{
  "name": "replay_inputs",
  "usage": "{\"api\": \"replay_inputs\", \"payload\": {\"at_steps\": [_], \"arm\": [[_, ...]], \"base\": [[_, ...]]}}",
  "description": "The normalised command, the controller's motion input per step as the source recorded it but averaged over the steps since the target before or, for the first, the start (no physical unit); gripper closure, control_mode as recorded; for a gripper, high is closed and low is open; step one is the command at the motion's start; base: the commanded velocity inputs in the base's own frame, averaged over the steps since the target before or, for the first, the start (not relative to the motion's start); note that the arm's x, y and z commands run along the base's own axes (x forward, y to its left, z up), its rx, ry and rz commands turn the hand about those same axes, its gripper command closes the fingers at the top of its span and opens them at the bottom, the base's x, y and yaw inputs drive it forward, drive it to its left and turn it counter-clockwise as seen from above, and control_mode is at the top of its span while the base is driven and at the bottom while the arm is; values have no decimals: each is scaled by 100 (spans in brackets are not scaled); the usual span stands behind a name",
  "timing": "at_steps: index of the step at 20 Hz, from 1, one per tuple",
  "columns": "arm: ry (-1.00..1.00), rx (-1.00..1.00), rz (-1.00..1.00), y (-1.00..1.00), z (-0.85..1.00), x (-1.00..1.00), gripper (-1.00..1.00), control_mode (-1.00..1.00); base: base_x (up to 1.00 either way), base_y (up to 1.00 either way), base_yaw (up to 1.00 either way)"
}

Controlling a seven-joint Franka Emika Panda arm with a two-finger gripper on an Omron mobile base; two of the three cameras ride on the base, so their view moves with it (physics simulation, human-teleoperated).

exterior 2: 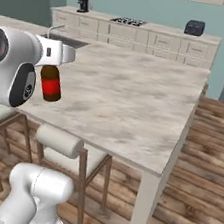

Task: Get the candle and the beer from the cabinet and move them to the dining counter.

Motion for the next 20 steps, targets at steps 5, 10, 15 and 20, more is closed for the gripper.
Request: {"api": "replay_inputs", "payload": {"at_steps": [5,10,15,20], "arm": [[0,0,0,0,0,0,100,100],[0,0,0,0,0,0,100,100],[0,0,0,0,0,0,100,100],[0,0,0,0,0,0,100,100]], "base": [[38,100,-41],[27,100,-29],[27,100,-26],[21,100,-16]]}}
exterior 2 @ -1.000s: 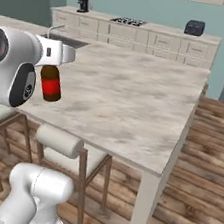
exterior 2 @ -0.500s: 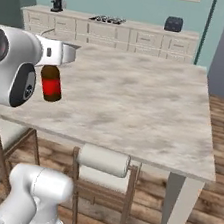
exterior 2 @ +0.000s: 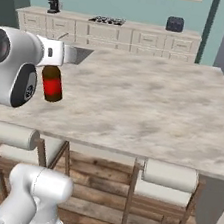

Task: Get the candle and the beer from the cabinet and move them to the dining counter.

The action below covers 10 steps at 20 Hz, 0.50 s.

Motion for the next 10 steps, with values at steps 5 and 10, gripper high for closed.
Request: {"api": "replay_inputs", "payload": {"at_steps": [5,10], "arm": [[0,0,0,0,0,0,100,100],[0,0,0,0,0,0,100,100]], "base": [[34,82,-5],[56,13,3]]}}
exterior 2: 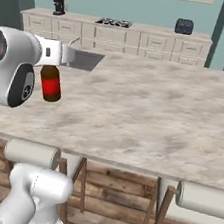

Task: Get the candle and the beer from the cabinet and move them to the dining counter.

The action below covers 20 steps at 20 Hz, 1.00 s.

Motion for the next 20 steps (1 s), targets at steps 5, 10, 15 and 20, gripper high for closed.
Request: {"api": "replay_inputs", "payload": {"at_steps": [5,10,15,20], "arm": [[0,0,0,0,0,0,100,100],[0,0,0,0,0,0,100,100],[0,0,0,-12,-6,19,100,-100],[1,-2,0,-45,-59,32,100,-100]], "base": [[25,-1,1],[16,-5,0],[10,-1,0],[0,0,0]]}}
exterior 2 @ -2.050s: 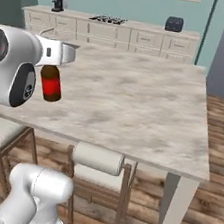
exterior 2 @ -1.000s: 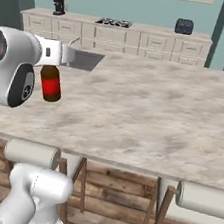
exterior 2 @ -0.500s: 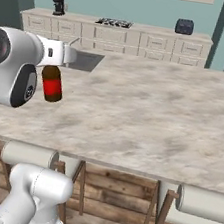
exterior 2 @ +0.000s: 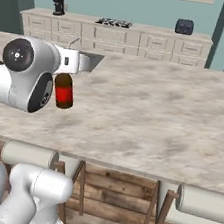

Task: Get the candle and the beer from the cabinet and move them to the dining counter.

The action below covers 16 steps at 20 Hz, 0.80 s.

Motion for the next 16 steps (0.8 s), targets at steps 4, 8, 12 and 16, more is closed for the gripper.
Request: {"api": "replay_inputs", "payload": {"at_steps": [4,8,12,16], "arm": [[5,-2,0,-39,-59,65,100,-100],[6,-3,0,-29,-59,73,100,-100],[5,-1,0,-18,-58,72,100,-100],[7,0,0,-31,-45,77,100,-100]], "base": [[0,0,0],[0,0,0],[0,0,0],[0,0,0]]}}
